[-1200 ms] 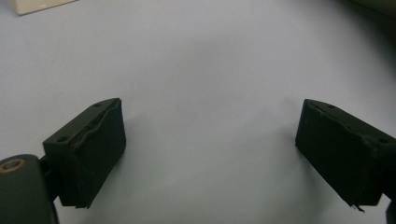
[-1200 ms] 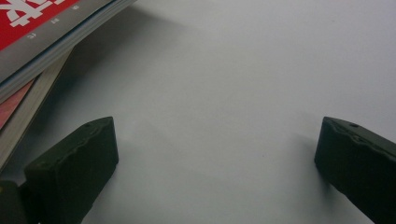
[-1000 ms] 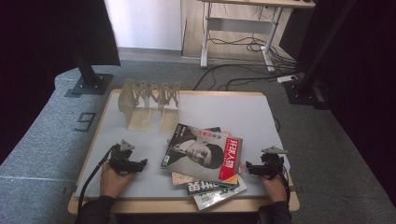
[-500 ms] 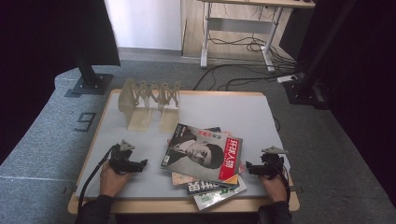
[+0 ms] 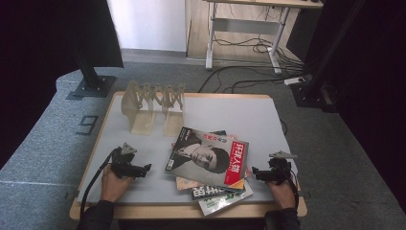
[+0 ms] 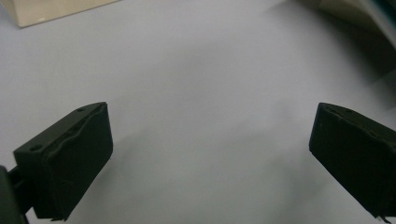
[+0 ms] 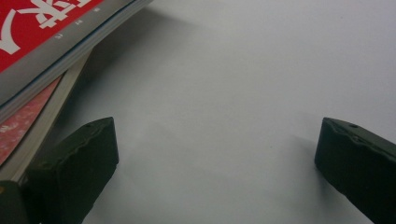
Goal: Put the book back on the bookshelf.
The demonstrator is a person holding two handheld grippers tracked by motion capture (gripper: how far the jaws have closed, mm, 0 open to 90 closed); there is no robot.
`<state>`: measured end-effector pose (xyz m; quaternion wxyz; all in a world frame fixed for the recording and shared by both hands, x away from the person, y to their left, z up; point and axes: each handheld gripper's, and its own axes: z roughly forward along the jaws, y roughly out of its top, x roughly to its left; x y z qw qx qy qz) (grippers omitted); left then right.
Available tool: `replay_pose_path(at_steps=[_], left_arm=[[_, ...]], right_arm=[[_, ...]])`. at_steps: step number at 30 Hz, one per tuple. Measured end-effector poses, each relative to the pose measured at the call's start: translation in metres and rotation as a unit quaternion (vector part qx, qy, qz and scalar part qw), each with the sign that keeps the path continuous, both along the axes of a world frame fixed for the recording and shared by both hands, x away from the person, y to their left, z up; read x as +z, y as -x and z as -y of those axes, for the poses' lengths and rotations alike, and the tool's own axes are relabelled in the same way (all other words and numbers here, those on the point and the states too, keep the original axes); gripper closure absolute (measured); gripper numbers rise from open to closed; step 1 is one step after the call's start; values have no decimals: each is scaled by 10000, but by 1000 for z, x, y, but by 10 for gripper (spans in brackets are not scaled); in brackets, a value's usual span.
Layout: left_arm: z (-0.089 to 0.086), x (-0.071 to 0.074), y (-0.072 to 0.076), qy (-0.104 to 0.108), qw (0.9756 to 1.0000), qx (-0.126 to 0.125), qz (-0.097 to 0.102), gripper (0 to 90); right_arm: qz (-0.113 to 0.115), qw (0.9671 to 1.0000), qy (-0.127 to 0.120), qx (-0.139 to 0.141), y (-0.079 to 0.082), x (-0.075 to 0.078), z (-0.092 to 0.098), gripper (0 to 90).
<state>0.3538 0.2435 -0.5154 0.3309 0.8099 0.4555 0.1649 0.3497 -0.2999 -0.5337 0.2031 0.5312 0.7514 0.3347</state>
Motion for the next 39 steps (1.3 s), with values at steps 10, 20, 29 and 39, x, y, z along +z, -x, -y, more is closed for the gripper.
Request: replay_pose_path(at_steps=[10, 20, 29, 39], left_arm=[[7, 8, 4, 164, 9996, -235, 58, 4], [15, 12, 5, 295, 9985, -450, 48, 19], [29, 18, 1, 298, 9975, -639, 22, 23], [44, 22, -8, 279, 9961, -842, 12, 27]], right_arm=[[123, 9999, -31, 10, 8, 9, 1, 0], [258, 9995, -153, 92, 22, 20, 0, 1], [344, 9988, -220, 259, 32, 27, -7, 0], [394, 9978, -268, 456, 36, 32, -19, 0]])
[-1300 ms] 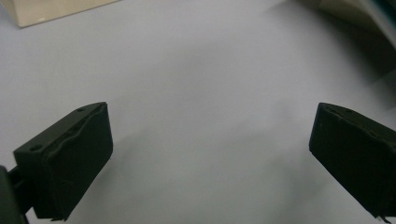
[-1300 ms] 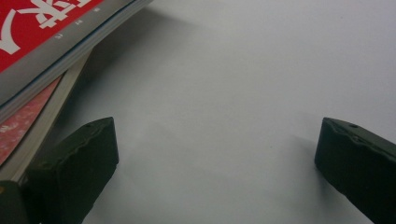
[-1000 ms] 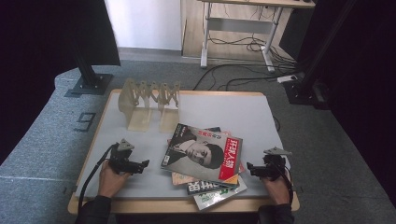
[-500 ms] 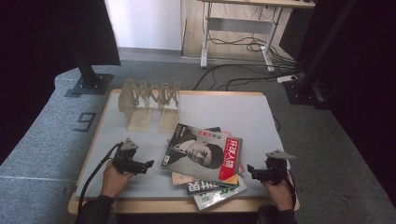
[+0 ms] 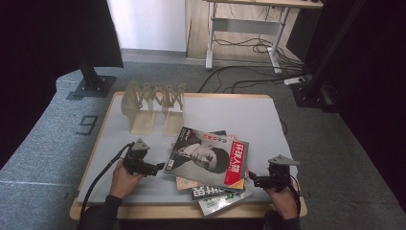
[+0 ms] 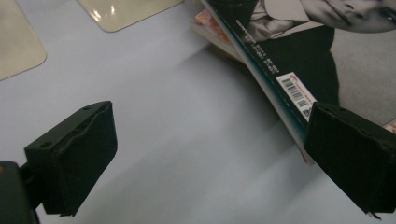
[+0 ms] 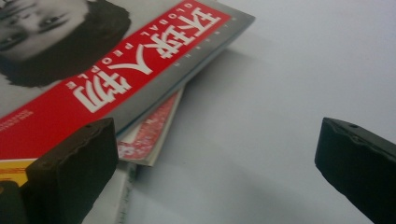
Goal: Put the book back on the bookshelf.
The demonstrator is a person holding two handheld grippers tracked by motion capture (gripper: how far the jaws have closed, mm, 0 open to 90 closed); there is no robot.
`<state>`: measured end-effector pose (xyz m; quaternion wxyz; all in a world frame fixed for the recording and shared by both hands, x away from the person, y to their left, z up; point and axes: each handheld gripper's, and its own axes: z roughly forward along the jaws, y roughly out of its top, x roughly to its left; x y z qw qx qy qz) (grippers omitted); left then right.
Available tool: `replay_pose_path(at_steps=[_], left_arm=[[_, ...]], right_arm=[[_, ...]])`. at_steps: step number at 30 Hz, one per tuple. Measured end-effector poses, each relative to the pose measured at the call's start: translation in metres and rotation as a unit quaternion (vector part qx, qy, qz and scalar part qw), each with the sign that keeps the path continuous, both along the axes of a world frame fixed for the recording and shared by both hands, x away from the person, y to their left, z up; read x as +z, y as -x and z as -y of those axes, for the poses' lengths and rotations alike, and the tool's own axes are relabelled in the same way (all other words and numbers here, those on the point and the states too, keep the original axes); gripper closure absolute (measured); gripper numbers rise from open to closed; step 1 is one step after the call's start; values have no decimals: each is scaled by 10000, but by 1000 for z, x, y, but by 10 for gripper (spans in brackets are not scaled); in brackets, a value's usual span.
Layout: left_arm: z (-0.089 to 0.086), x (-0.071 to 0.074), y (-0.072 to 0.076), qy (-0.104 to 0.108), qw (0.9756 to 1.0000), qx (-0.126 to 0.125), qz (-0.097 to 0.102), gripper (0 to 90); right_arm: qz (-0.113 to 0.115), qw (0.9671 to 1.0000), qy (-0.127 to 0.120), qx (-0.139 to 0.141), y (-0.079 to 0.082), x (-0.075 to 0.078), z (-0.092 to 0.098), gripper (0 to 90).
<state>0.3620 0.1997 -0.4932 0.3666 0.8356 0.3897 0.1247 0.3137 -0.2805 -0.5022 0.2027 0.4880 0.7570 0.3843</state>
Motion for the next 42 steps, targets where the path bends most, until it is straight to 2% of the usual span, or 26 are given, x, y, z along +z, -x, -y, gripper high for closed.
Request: replay_pose_path(at_steps=[11, 19, 23, 31, 39, 42], left_arm=[[17, 7, -13, 25, 9998, -178, 2, 31], [31, 9, -22, -8, 9996, -297, -5, 38], [37, 10, -27, 94, 9994, -324, -40, 44], [53, 10, -37, 5, 9990, -443, -34, 61], [64, 9, -44, 77, 9986, -521, -98, 78], [68, 9, -47, 29, 9986, -513, -107, 82]], right_arm=[[80, 9994, -43, 333, 4, 6, -20, 0], [53, 9982, -6, 604, 7, 6, -37, 0], [27, 9974, 10, 719, 8, 6, -45, 0], [-68, 9951, 74, 984, 12, 3, -64, 0], [-118, 9942, 199, 1047, 13, -1, -74, 0], [-105, 9942, 258, 1038, 14, -2, -76, 0]])
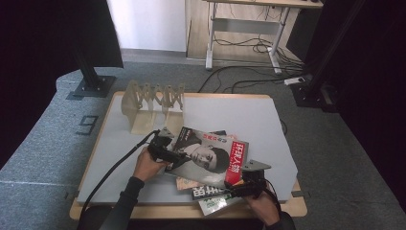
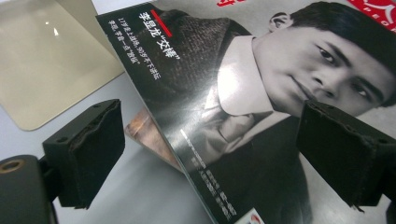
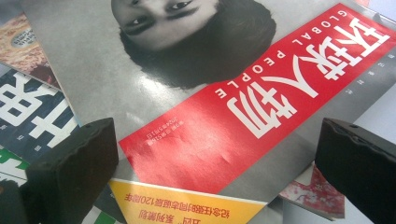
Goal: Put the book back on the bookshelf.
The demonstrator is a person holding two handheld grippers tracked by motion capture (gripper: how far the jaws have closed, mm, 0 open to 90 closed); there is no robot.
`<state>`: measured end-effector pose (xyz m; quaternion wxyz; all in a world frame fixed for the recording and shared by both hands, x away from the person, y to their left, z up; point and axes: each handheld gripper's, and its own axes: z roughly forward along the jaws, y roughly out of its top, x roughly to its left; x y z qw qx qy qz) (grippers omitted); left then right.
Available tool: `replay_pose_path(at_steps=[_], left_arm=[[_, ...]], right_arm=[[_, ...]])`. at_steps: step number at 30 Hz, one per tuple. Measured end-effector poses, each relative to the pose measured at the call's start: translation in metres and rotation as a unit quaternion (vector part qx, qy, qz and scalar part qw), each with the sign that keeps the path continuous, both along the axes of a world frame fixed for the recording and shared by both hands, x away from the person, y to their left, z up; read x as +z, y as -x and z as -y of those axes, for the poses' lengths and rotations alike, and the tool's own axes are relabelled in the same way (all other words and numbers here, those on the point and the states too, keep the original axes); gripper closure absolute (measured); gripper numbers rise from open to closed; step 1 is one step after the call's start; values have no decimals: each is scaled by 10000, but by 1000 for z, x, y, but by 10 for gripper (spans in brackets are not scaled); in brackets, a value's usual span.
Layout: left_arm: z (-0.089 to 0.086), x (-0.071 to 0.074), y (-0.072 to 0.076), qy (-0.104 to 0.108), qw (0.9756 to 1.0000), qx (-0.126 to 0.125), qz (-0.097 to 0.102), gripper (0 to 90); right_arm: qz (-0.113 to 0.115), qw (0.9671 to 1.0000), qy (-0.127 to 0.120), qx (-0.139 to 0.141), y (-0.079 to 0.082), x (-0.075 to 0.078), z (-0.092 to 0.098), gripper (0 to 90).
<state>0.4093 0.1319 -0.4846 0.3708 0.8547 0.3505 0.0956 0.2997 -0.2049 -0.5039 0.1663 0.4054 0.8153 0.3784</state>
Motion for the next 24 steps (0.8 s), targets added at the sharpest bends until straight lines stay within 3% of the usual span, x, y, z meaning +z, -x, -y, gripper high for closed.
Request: replay_pose_path(at_steps=[7, 16, 24], left_arm=[[7, 0, -6, 3, 10000, 29, 6, 95], [12, -6, -14, -170, 9998, 93, 48, 120], [12, -10, -19, -130, 9998, 148, 31, 142]], right_arm=[[13, 10000, 68, 48, 4, -1, -5, 0], [27, 9999, 144, -1, 7, -1, -4, 0], [-64, 9999, 131, 32, 9, -2, 0, 0]])
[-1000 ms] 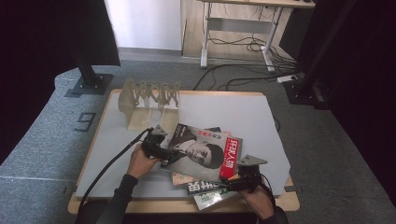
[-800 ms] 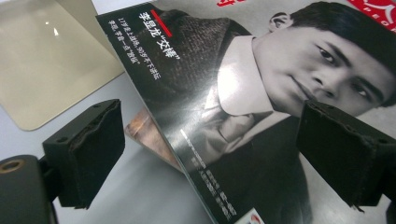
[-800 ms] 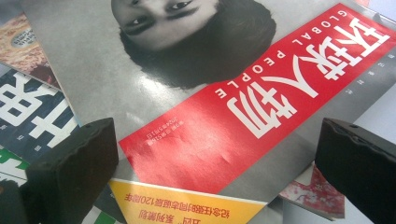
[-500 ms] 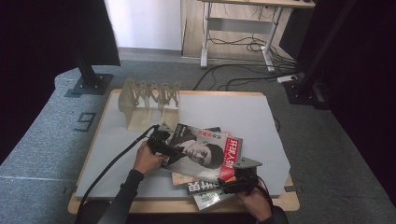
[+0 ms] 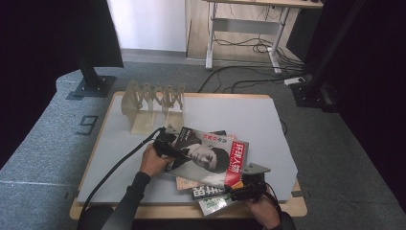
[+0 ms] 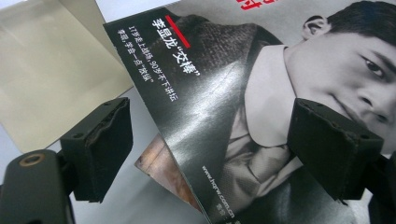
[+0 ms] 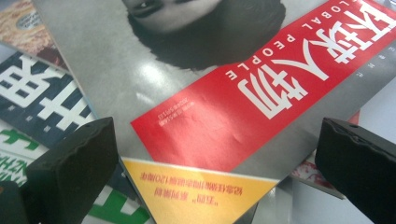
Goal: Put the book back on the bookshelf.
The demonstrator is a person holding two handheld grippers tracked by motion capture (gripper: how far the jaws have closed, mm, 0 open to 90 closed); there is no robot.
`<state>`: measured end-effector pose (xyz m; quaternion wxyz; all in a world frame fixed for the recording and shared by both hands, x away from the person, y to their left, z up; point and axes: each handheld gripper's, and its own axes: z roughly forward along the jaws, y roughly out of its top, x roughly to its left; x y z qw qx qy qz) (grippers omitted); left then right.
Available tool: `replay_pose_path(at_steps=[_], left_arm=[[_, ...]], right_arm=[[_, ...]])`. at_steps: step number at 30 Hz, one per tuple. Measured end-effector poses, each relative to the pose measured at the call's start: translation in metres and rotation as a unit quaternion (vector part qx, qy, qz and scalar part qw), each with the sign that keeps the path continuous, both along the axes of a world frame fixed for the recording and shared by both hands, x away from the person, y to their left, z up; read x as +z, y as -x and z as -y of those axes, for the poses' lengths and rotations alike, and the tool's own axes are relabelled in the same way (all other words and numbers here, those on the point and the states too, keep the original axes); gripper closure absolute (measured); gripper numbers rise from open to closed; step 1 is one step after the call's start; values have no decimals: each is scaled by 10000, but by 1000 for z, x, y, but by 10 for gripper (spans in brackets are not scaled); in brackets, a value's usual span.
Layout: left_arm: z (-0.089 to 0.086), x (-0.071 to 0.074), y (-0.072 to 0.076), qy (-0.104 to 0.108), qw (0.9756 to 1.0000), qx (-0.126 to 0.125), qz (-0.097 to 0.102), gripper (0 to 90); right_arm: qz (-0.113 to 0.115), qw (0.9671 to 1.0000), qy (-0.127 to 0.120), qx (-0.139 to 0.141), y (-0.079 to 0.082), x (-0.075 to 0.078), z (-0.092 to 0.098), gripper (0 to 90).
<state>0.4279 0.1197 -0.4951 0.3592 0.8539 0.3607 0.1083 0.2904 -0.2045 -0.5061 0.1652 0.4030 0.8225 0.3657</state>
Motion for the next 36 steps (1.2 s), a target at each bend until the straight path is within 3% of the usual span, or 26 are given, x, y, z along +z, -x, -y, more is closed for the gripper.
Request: replay_pose_path(at_steps=[8, 15, 21, 36], left_arm=[[2, -1, 1, 85, 9999, -58, -19, 187], [3, 1, 6, -64, 9999, -84, 69, 205], [5, 2, 12, -180, 9997, -99, 123, 201], [2, 1, 24, -93, 9999, 9, 130, 195]], right_arm=[[-29, 10000, 55, 7, 0, 0, 1, 0], [49, 9997, 237, -34, 0, -2, 0, 0], [39, 9997, 171, -190, -2, -1, 8, 0], [79, 9990, 61, -430, -11, -1, 23, 0]])
